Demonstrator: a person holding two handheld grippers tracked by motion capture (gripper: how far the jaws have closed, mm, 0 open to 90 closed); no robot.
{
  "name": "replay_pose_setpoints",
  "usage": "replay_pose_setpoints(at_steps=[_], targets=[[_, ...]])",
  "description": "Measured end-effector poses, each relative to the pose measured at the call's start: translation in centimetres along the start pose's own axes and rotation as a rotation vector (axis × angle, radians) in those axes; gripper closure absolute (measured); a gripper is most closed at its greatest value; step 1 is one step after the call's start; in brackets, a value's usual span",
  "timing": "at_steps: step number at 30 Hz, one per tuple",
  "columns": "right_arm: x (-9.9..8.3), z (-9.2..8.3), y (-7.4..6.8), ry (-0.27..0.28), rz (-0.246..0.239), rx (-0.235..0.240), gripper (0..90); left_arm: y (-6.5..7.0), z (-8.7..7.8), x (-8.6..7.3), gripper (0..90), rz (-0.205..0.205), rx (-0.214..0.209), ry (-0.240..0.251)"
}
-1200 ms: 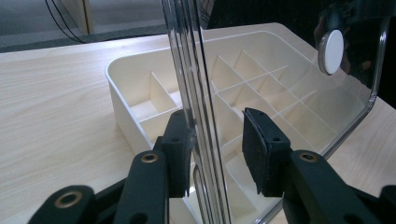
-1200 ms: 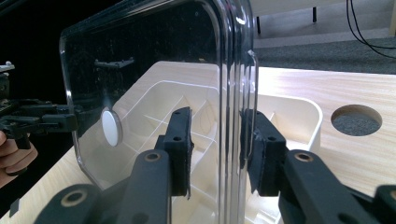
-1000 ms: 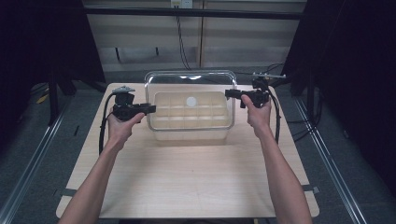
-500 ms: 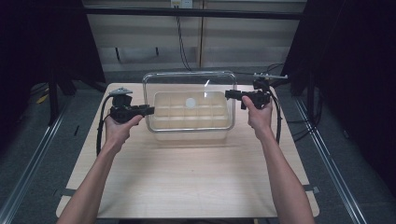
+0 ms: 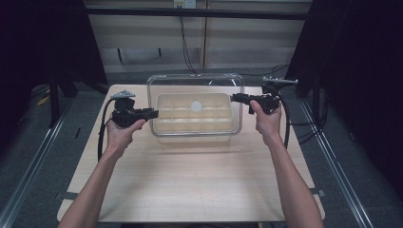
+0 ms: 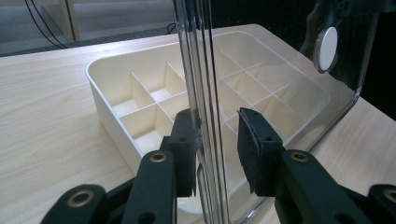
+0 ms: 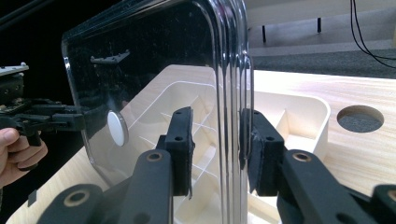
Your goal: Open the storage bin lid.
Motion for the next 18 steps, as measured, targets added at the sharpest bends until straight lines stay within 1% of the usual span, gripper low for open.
replay_pose_setpoints(at_steps=[2, 5, 7, 9, 11, 12, 15, 17, 18], targets=[[-0.1, -0.1, -0.1, 0.002, -0.004, -0.001, 66.7, 0.2, -0.1, -0.1, 67.9, 0.005, 0.006, 0.004], [-0.4, -0.3, 0.0, 0.003, 0.003, -0.001, 66.6, 0.6, -0.3, -0.4, 68.0, 0.012, -0.014, 0.005], [-0.6, -0.5, 0.0, -0.001, 0.003, 0.000, 66.5, 0.8, -0.4, -0.6, 68.1, 0.017, -0.019, 0.002], [-0.7, -0.6, -0.1, 0.003, 0.000, 0.003, 66.6, 0.9, -0.6, -0.6, 68.1, 0.020, -0.015, 0.004], [-0.9, -0.8, -0.3, 0.002, 0.007, 0.007, 66.6, 0.9, -0.8, -0.7, 68.6, 0.017, -0.018, 0.010], [-1.0, -0.8, -0.5, 0.004, 0.003, 0.009, 66.6, 0.9, -1.0, -0.8, 68.6, 0.024, -0.018, 0.007], [-1.3, -1.0, -0.8, -0.001, 0.001, 0.018, 66.6, 1.2, -1.4, -0.9, 69.7, 0.019, -0.031, 0.018], [-1.5, -1.0, -0.9, -0.006, 0.003, 0.024, 66.7, 1.3, -1.8, -1.0, 69.9, 0.026, -0.039, 0.020], [-1.6, -1.0, -0.9, -0.008, 0.002, 0.023, 66.6, 1.3, -1.9, -1.0, 69.9, 0.028, -0.032, 0.019]])
Point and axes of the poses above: each handheld gripper's, and its own axes: z roughly forward along the jaws, x roughly out of its top, y roughly to its right, the point moved 10 cm from there along z, roughly forward along the jaws, and after that the axes turned 2 degrees about y, right-handed, at the moved point
